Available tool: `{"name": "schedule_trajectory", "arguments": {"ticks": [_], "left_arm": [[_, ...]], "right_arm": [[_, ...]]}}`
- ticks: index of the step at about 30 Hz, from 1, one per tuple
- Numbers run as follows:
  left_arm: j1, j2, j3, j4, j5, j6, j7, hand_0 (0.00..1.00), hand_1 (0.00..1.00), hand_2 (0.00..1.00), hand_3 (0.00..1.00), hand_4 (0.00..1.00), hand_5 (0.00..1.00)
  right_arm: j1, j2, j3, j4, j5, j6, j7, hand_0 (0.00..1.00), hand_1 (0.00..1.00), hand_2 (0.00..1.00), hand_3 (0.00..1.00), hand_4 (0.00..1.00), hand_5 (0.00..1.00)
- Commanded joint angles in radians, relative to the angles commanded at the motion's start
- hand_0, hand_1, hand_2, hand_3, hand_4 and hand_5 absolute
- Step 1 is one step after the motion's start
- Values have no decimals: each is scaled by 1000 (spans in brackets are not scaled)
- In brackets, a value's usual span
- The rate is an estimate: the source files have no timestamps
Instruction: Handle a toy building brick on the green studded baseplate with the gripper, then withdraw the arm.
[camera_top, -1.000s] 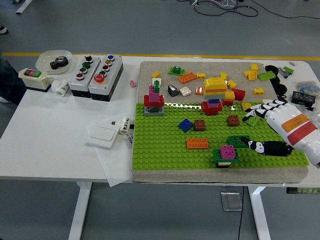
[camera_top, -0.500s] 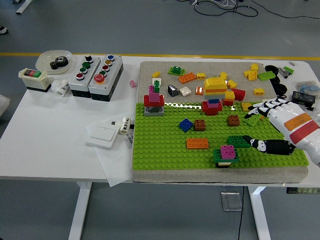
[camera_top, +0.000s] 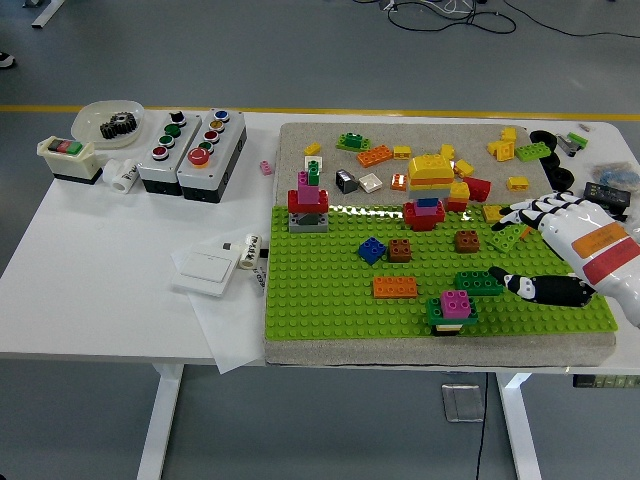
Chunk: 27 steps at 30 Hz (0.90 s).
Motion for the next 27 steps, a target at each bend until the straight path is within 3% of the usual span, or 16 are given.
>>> {"name": "schedule_trajectory", "arguments": {"ticks": [5, 6, 11, 12, 27], "left_arm": [[-1, 1, -1, 1, -1, -1, 1, 750, 755, 736, 609, 661, 633], [-1, 1, -1, 1, -2, -1, 1, 750, 756, 736, 609, 660, 632], [-2, 3, -5, 6, 2, -4, 3, 750, 756, 736, 609, 660, 632], [-2, 3, -5, 6, 2, -4, 3, 743, 754, 737, 608, 660, 633], [3, -5, -19, 4, 30, -13, 11, 753, 762, 738, 608, 660, 628]], "right_arm": [[1, 3, 2, 0, 1, 0, 0, 764, 721, 759, 678, 787, 506], [0, 4, 3, -1, 2, -1, -1, 766, 727, 781, 768, 792, 506], [-16, 30, 31, -27, 3, -1, -6, 766, 727, 781, 768, 792, 506], [-16, 31, 32, -28, 4, -1, -6, 768, 730, 785, 806, 795, 504], [25, 102, 32, -113, -10, 14, -16, 779, 738, 790, 809, 798, 505]]}}
